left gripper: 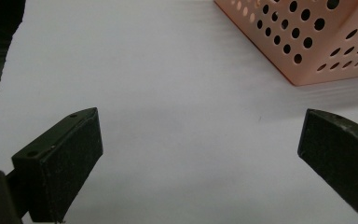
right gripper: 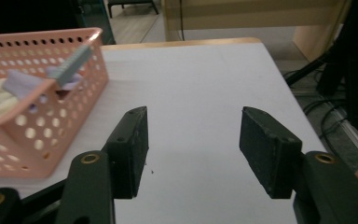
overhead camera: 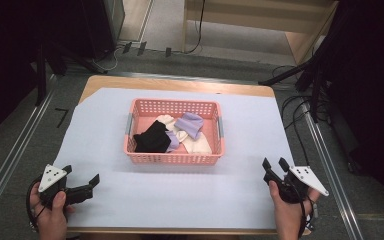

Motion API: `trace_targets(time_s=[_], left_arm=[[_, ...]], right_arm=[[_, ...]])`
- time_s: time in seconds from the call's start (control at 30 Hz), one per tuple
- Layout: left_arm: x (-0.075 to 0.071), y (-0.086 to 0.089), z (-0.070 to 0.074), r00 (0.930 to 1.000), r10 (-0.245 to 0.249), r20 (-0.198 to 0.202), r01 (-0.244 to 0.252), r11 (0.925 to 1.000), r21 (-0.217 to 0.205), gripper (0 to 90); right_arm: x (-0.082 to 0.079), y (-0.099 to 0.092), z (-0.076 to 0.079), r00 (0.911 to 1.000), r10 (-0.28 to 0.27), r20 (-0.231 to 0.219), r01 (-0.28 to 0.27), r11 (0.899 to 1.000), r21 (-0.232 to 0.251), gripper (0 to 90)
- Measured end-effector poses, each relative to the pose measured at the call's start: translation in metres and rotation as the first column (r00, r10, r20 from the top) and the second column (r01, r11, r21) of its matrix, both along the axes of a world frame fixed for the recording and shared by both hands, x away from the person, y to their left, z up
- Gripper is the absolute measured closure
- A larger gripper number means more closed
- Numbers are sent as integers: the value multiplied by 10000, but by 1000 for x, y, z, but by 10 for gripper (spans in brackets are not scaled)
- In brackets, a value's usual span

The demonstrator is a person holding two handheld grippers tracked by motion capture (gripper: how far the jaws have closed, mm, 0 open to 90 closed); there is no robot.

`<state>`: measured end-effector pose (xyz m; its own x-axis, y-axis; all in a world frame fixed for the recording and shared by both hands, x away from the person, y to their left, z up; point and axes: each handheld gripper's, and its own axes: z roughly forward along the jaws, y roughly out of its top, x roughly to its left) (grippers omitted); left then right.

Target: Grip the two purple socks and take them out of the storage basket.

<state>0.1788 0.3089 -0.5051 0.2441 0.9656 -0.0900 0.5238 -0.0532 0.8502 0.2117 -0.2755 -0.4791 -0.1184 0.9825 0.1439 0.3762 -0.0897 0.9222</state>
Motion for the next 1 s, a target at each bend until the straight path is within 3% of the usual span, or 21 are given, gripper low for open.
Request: trace_targets(time_s=[0.23,0.33,0.63,0.87,1.0], left_arm=[[1,0,0,10000,-63,-56,63,10000,-50,5],[0,1,0,10000,-66,-51,65,10000,-55,5],[1,1,0,9999,-62,-87,62,10000,-53,5],[1,1,0,9999,-92,-88,91,9999,-87,5],[1,1,0,9999,-121,-76,121,9999,-98,5]], right_arm=[[17,37,16,9950,995,-3,-995,9950,-88,490],[22,47,21,9933,1154,28,-1154,9933,-94,502],[49,90,37,9743,2241,-238,-2241,9746,-7,577],[62,110,43,9662,2560,-310,-2555,9666,186,591],[71,128,41,9568,2851,-564,-2841,9585,254,608]])
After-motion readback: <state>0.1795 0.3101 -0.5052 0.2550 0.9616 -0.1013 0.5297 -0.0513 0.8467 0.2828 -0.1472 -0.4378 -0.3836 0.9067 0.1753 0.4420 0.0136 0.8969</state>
